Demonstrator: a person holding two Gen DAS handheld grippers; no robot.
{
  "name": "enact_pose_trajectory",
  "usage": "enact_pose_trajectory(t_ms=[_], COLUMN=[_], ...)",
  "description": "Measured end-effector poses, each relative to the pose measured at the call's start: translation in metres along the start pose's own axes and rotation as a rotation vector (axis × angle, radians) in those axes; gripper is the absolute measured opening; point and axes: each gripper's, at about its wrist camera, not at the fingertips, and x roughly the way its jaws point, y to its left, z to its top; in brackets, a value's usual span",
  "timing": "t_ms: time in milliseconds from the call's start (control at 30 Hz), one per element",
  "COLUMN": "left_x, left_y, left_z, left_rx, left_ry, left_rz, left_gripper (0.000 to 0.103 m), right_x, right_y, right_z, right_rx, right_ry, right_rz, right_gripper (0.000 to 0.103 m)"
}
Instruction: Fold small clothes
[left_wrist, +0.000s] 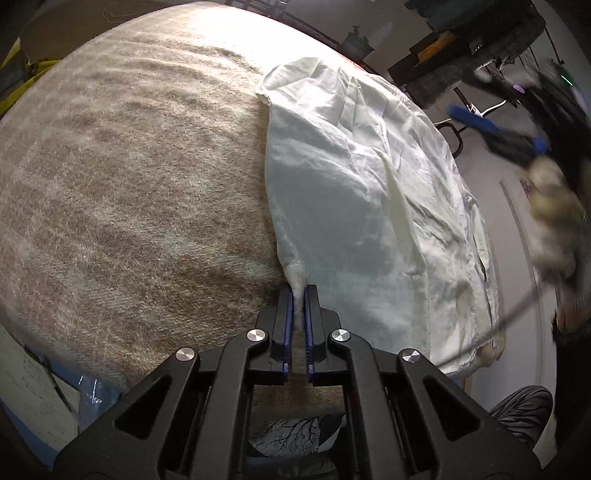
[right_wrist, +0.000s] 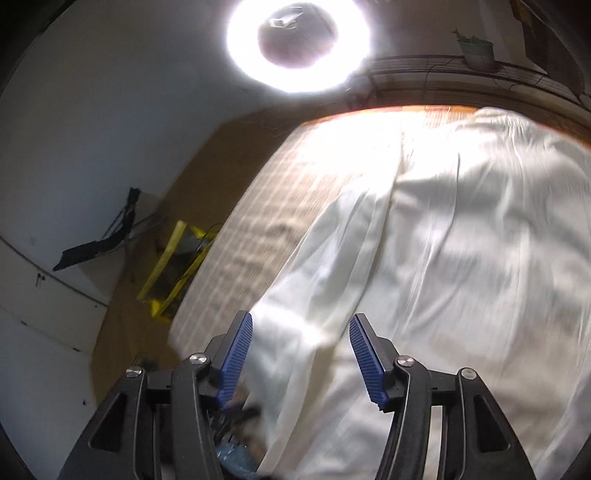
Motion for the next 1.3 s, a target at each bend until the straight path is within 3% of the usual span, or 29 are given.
enact_pose_trajectory(t_ms=[133, 300, 433, 500, 567, 600, 767, 933, 1000, 1067, 1133, 1300], left_x=[-0.005, -0.006, -0.002, -0.001, -0.002, -0.002, -0.008, -0.015, -0.016, -0.016, -0.015, -0.020], left_y=[0.006, 0.012, 0.014, 0.016, 0.017, 0.017, 0.011, 0.007, 0.005, 0.005, 0.005, 0.005], left_z=[0.001, 0.002, 0.004, 0.006, 0.005, 0.005, 0.004, 0.003, 0.002, 0.003, 0.003, -0.002], left_rx=[-0.017, -0.020, -0.019, -0.020, -0.018, -0.011, 0.047, 0.055, 0.065, 0.068, 0.057, 0.038], left_ry=[0.008, 0.024, 0.036, 0.040, 0.045, 0.044, 0.028, 0.016, 0.010, 0.004, 0.003, -0.018], left_rz=[-0.030, -0.044, -0.049, -0.059, -0.065, -0.062, -0.015, -0.005, 0.005, 0.014, 0.013, 0.005], left_gripper=[0.003, 0.003, 0.003, 0.003, 0.003, 0.003, 0.003, 0.003, 0.003, 0.003, 0.003, 0.003], right_x=[0.031, 0.091, 0.117, 0.128, 0.136, 0.135, 0.130, 0.163, 0.158, 0.145, 0.123, 0.056], right_y=[-0.027, -0.068, -0.090, -0.092, -0.085, -0.081, -0.075, -0.084, -0.084, -0.081, -0.073, -0.037], right_z=[0.042, 0.080, 0.098, 0.105, 0.110, 0.112, 0.145, 0.147, 0.143, 0.141, 0.138, 0.104], right_rx=[0.060, 0.120, 0.195, 0.189, 0.149, 0.125, 0.042, -0.007, 0.004, 0.021, 0.011, -0.050], right_ry=[0.003, 0.023, 0.029, 0.040, 0.057, 0.057, -0.015, 0.029, 0.023, 0.021, -0.008, -0.018], right_rz=[-0.011, -0.092, -0.046, -0.020, 0.012, 0.010, -0.072, -0.227, -0.209, -0.211, -0.226, -0.070], right_gripper=[0.058, 0.058, 0.055, 0.041, 0.004, 0.000, 0.000, 0.000, 0.007, 0.039, 0.039, 0.039])
